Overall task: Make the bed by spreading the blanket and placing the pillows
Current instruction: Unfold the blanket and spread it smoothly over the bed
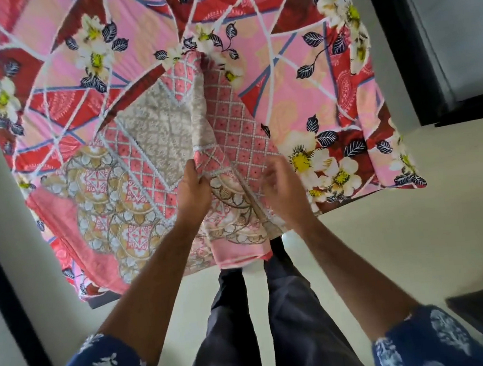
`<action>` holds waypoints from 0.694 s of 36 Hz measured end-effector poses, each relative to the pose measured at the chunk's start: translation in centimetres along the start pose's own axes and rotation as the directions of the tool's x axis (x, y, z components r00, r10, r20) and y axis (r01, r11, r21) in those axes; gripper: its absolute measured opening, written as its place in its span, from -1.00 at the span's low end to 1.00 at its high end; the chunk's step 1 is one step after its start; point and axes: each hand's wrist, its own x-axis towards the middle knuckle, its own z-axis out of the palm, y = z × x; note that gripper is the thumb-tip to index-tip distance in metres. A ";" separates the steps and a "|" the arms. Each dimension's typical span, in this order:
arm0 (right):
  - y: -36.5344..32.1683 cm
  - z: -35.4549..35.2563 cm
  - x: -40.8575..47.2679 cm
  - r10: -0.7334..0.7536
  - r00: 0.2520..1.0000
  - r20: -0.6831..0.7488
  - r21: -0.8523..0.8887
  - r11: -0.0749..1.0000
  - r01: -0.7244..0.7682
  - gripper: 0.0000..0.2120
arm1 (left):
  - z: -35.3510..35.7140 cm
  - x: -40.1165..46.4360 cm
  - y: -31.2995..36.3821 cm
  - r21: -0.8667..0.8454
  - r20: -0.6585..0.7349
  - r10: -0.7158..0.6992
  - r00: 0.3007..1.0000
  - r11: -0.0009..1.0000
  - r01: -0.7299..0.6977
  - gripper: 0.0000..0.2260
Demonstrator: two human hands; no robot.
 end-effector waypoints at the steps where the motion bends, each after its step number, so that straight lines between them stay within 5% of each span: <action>1: 0.3 -0.4 0.9 0.045 0.997 -0.055 0.001 0.999 -0.045 -0.59 | -0.3 -0.3 -0.4 0.005 -0.017 0.004 1.000 1.000 -0.004 -0.72; 5: -0.2 -1.3 4.1 0.282 0.957 0.060 0.170 0.942 -0.288 -0.42 | -1.4 -1.5 -1.6 0.015 -0.046 -0.021 0.999 1.000 0.021 -0.84; 8: -1.2 -1.1 5.5 0.368 0.919 0.144 0.228 0.891 -0.392 -0.51 | -1.7 -2.3 -2.1 -0.001 0.004 -0.061 0.998 0.998 0.061 -0.97; 14: -2.2 -0.7 6.7 0.501 0.800 0.330 0.219 0.784 -0.581 -0.52 | -0.2 -3.7 -1.8 0.136 0.147 -0.161 0.976 0.981 0.142 -0.82; 20: -2.4 0.0 5.5 0.562 0.767 0.310 0.304 0.706 -0.640 -0.61 | 0.3 -5.3 -1.1 0.441 0.080 -0.022 0.997 0.898 -0.015 -0.75; 25: -3.0 0.3 2.7 0.497 0.831 0.250 0.510 0.662 -0.550 -0.50 | -1.6 -7.0 -1.8 0.572 0.057 -0.045 0.997 0.820 0.004 -0.72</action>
